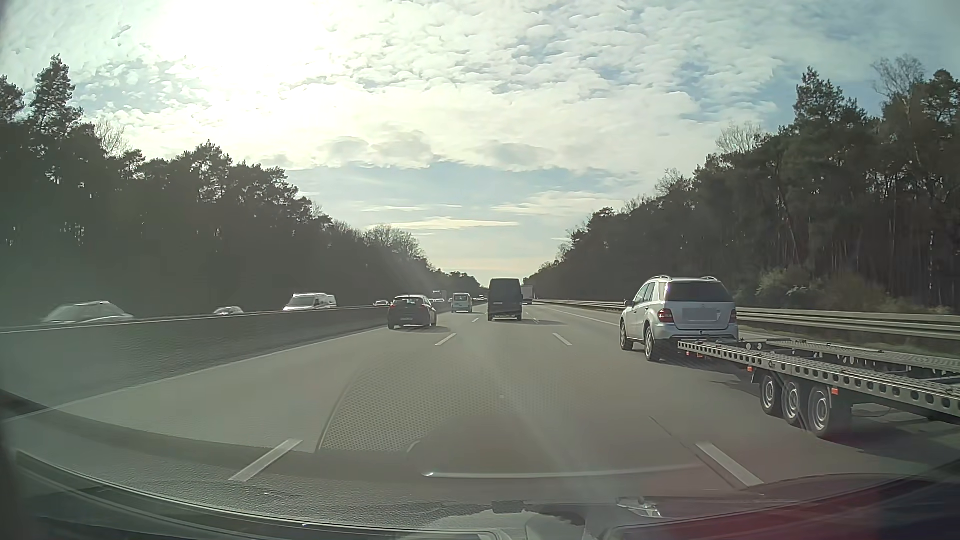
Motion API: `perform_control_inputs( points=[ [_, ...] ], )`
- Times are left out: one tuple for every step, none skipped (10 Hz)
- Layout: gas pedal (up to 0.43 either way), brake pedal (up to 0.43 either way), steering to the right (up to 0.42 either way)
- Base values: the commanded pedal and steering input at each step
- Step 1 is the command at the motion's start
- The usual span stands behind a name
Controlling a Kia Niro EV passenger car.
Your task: Follow the waypoints while adhering to traffic rules and regulations
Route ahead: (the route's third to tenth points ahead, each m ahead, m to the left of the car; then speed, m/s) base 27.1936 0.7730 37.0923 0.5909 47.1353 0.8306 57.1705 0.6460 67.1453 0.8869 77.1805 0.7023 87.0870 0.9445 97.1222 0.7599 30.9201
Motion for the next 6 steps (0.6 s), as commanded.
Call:
perform_control_inputs(
  points=[
    [0.248,0.000,-0.002],
    [0.248,0.000,-0.001],
    [0.248,0.000,-0.002],
    [0.248,0.000,-0.002],
    [0.248,0.000,-0.001],
    [0.228,0.000,-0.002]
  ],
)
